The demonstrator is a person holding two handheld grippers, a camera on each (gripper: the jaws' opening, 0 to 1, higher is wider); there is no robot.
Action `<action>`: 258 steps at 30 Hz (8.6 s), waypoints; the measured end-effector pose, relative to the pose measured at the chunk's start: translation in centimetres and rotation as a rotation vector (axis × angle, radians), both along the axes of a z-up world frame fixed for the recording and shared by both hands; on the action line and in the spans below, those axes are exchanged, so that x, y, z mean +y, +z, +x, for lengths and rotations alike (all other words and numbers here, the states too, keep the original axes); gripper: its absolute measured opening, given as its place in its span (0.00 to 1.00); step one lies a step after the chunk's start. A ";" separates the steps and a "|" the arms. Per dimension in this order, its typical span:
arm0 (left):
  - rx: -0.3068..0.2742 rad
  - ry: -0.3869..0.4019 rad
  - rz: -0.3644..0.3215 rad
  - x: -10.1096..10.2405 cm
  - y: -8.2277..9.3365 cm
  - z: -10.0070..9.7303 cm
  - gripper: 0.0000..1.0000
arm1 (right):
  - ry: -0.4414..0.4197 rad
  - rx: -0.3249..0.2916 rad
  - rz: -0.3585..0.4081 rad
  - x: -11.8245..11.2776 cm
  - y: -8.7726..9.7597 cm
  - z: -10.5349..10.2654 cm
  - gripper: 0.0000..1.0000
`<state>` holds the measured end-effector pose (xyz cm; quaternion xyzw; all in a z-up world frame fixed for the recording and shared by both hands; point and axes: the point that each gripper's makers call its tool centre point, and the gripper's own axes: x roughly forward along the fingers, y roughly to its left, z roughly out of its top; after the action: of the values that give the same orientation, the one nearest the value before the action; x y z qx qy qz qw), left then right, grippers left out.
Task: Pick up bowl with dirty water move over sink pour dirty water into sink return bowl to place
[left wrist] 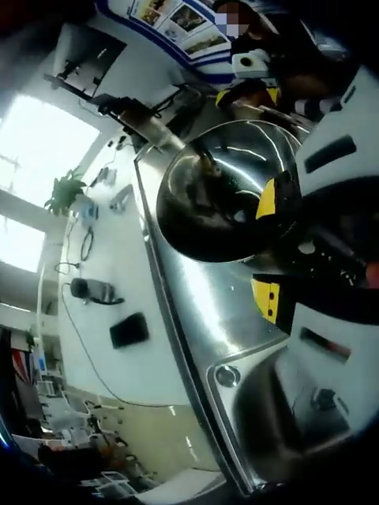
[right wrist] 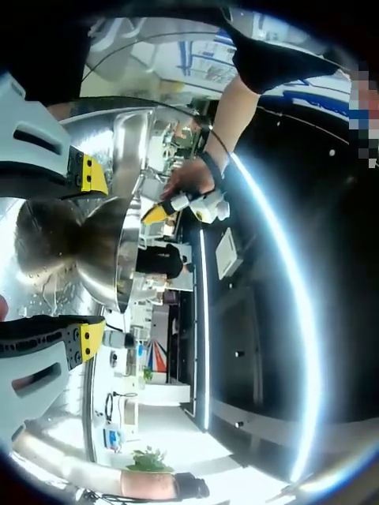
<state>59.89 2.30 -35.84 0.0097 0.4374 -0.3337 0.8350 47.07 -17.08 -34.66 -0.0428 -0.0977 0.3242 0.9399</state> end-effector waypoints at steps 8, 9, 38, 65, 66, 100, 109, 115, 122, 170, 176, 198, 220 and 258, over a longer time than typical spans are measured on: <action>0.139 -0.003 0.063 -0.1 -1.9 -0.4 0.28 | -0.005 -0.009 -0.007 0.0 0.0 -0.2 0.52; 0.122 -0.012 0.071 -0.3 -2.1 -0.2 0.27 | -0.005 -0.010 -0.006 0.0 0.1 -0.2 0.52; 0.340 0.010 0.257 0.4 -4.9 4.5 0.07 | 0.015 -0.024 -0.025 0.4 0.0 -0.5 0.52; 0.278 0.028 0.285 1.1 -5.1 4.3 0.00 | 0.039 -0.016 -0.053 0.8 -0.3 -0.5 0.50; 0.278 0.037 0.276 1.1 -5.0 4.4 0.00 | 0.038 -0.015 -0.055 0.8 -0.3 -0.5 0.50; 0.120 0.042 0.199 0.8 -3.3 1.1 0.00 | 0.004 0.010 -0.105 0.7 -1.3 0.0 0.48; 0.109 0.022 0.234 2.2 -2.8 -0.2 0.00 | 0.024 0.016 -0.053 0.6 -0.8 -0.3 0.47; 0.089 0.044 0.223 3.7 -1.9 -0.3 0.00 | 0.020 0.022 -0.048 0.5 -0.9 -0.2 0.47; 0.084 0.073 0.223 5.5 -1.3 0.1 0.00 | 0.028 0.035 -0.017 0.3 -0.7 -0.1 0.46; -0.011 0.264 0.203 16.1 2.7 0.0 0.00 | 0.018 0.046 -0.095 0.9 -1.6 0.0 0.45; -0.020 0.293 0.228 18.2 3.0 -0.2 0.00 | 0.015 0.046 -0.102 0.9 -1.7 0.1 0.45; -0.068 0.373 0.306 23.3 3.7 0.6 0.00 | 0.097 0.002 -0.091 2.1 -1.0 -1.2 0.42; -0.104 0.392 0.321 24.2 5.0 0.6 0.00 | 0.236 -0.009 -0.114 3.8 -1.1 -3.0 0.45; -0.308 0.329 0.495 25.3 7.8 2.9 0.00 | 0.264 -0.001 -0.141 4.4 -1.6 -3.3 0.48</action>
<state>62.82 27.61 -28.02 0.1916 0.3697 -0.0729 0.9063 43.81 -12.69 -36.22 -0.0956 -0.0800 0.4509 0.8838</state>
